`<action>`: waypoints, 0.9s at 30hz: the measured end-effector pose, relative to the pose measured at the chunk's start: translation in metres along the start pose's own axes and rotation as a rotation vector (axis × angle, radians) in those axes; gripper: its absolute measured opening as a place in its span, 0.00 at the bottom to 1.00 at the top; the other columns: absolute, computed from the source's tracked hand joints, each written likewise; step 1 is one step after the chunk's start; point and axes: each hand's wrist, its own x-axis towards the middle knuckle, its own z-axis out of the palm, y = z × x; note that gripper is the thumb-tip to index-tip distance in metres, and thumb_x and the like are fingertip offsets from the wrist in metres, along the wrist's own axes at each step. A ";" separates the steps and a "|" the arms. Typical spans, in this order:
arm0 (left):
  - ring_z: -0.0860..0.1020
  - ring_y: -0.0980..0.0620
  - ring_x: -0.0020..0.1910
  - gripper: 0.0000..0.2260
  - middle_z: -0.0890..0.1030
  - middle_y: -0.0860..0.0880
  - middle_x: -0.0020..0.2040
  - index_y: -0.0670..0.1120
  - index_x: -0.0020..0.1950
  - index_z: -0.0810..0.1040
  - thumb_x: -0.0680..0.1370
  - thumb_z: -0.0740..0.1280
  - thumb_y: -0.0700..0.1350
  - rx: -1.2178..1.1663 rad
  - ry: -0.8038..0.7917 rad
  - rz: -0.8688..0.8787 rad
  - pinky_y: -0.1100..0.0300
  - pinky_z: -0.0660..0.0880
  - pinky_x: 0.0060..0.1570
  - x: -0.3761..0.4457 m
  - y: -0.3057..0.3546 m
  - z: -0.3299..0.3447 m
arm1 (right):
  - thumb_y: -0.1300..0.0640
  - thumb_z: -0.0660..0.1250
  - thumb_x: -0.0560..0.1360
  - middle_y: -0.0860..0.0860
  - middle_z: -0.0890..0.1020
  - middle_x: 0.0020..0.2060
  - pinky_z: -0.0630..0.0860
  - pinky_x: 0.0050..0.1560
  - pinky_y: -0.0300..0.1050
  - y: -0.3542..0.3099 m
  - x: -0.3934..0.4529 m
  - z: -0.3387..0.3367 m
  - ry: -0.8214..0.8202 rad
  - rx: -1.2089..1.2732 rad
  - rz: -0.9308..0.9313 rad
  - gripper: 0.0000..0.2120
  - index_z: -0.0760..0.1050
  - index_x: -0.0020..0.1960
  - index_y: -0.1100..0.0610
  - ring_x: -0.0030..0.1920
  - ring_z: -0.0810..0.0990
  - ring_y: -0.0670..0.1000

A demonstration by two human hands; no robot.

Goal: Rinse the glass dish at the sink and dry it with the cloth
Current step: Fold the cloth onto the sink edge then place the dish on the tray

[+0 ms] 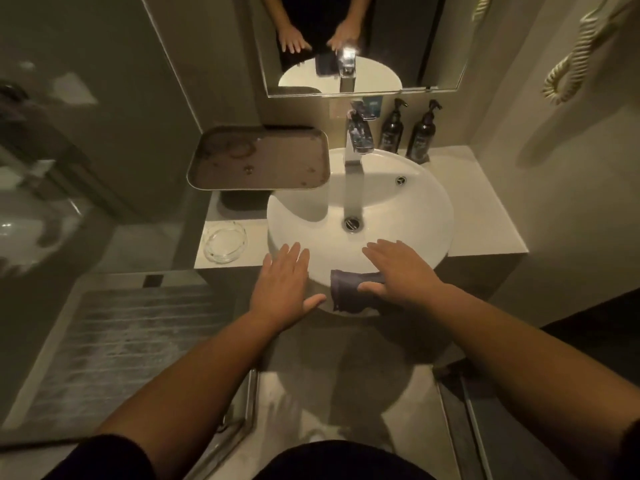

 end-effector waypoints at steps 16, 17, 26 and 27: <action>0.53 0.44 0.78 0.42 0.56 0.46 0.79 0.47 0.79 0.52 0.73 0.57 0.71 -0.037 0.068 -0.203 0.44 0.51 0.76 0.001 -0.059 -0.006 | 0.35 0.66 0.73 0.52 0.68 0.74 0.65 0.71 0.53 -0.062 0.073 -0.015 0.105 0.026 -0.136 0.38 0.62 0.75 0.53 0.70 0.68 0.56; 0.53 0.44 0.78 0.42 0.56 0.46 0.79 0.47 0.79 0.53 0.73 0.57 0.71 -0.034 0.068 -0.222 0.44 0.51 0.76 0.001 -0.063 -0.005 | 0.35 0.66 0.73 0.52 0.67 0.74 0.65 0.71 0.53 -0.064 0.079 -0.015 0.104 0.033 -0.148 0.38 0.62 0.76 0.53 0.71 0.68 0.56; 0.53 0.46 0.78 0.41 0.56 0.45 0.79 0.45 0.79 0.52 0.75 0.60 0.68 -0.071 0.056 -0.439 0.47 0.51 0.76 0.006 -0.105 0.001 | 0.35 0.65 0.74 0.52 0.63 0.77 0.60 0.73 0.52 -0.078 0.157 -0.017 0.005 0.010 -0.344 0.39 0.58 0.78 0.53 0.75 0.63 0.56; 0.53 0.46 0.78 0.41 0.57 0.45 0.79 0.45 0.78 0.52 0.75 0.60 0.67 -0.083 0.051 -0.472 0.47 0.52 0.76 0.006 -0.109 0.002 | 0.35 0.65 0.74 0.52 0.63 0.77 0.60 0.74 0.52 -0.082 0.167 -0.017 -0.003 0.018 -0.376 0.40 0.58 0.78 0.53 0.75 0.63 0.56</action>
